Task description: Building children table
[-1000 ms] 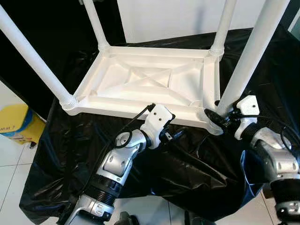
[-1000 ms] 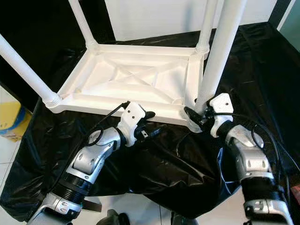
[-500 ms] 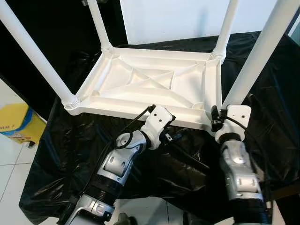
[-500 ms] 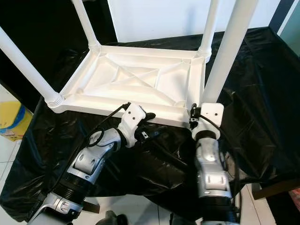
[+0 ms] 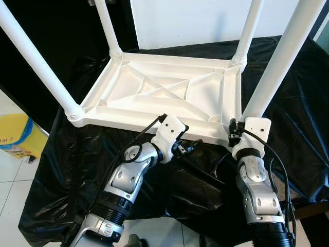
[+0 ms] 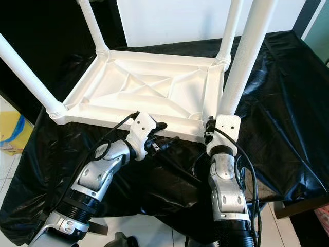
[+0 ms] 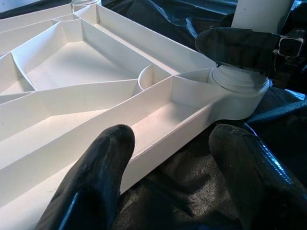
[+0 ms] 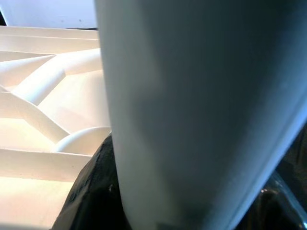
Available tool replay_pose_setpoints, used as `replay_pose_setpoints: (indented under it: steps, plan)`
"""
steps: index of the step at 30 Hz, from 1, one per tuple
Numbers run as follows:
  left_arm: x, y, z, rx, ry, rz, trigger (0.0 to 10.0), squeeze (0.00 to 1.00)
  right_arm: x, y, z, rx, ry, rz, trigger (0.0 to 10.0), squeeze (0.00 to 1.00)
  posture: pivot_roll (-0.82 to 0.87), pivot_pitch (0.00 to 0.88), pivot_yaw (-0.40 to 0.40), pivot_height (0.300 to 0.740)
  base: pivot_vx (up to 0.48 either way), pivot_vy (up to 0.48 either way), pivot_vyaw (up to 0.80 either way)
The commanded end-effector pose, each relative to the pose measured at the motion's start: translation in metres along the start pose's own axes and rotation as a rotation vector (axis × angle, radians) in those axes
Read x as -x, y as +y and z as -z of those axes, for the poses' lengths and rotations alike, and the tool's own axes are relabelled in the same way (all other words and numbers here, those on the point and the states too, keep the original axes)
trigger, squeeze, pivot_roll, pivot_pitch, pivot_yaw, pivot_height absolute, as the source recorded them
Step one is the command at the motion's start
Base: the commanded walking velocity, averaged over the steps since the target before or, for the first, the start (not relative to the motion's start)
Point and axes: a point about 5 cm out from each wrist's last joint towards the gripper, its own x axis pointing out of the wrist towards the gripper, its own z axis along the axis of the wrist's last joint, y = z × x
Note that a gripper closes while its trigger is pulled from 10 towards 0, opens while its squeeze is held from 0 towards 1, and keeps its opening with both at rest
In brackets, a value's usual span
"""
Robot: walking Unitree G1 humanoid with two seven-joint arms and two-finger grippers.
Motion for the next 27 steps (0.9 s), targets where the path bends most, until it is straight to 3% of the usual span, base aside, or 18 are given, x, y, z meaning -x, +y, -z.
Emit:
replay_pose_setpoints:
  steps: [1, 2, 3, 14, 22, 23, 24, 27]
  plan:
    - [-0.001, 0.003, -0.001, -0.008, -0.007, -0.033, 10.0, 0.0, 0.004, 0.009, 0.005, -0.007, 0.029, -0.051, 10.0, 0.0, -0.18, 0.087, 0.041, 0.74, 0.0, 0.0, 0.0]
    - [-0.001, 0.003, -0.001, -0.008, -0.007, -0.033, 10.0, 0.0, 0.004, 0.009, 0.005, -0.007, 0.029, -0.051, 10.0, 0.0, -0.18, 0.087, 0.041, 0.74, 0.0, 0.0, 0.0]
    - [-0.002, 0.004, -0.002, -0.008, -0.009, -0.03, 10.0, 0.0, 0.005, 0.007, 0.004, -0.011, 0.02, -0.052, 10.0, 1.0, -0.19, 0.088, 0.045, 0.74, 0.0, 0.0, 0.0]
    - [-0.003, 0.001, -0.002, -0.011, -0.012, -0.008, 10.0, 0.0, 0.007, 0.001, -0.007, -0.045, -0.048, -0.119, 10.0, 1.0, -0.2, 0.096, 0.061, 0.74, 0.0, 0.0, 0.0]
    - [0.001, -0.004, -0.004, -0.021, -0.014, 0.024, 10.0, 0.0, 0.003, -0.025, -0.015, -0.035, -0.093, -0.266, 10.0, 1.0, -0.18, 0.11, 0.062, 0.74, 0.0, 0.0, 0.0]
    - [0.004, -0.005, -0.001, -0.028, -0.005, 0.031, 10.0, 0.0, 0.001, -0.03, -0.016, -0.033, -0.085, -0.306, 10.0, 0.54, -0.17, 0.112, 0.056, 0.74, 0.0, 0.0, 0.0]
    - [0.006, -0.006, 0.0, -0.032, 0.001, 0.035, 10.0, 0.0, -0.001, -0.034, -0.017, -0.022, -0.082, -0.351, 10.0, 0.0, -0.16, 0.114, 0.053, 0.74, 0.0, 0.0, 0.0]
    - [0.008, -0.007, 0.001, -0.037, 0.005, 0.039, 10.0, 0.0, -0.004, -0.039, -0.017, 0.006, -0.073, -0.434, 10.0, 0.0, -0.14, 0.112, 0.044, 0.74, 0.0, 0.0, 0.0]
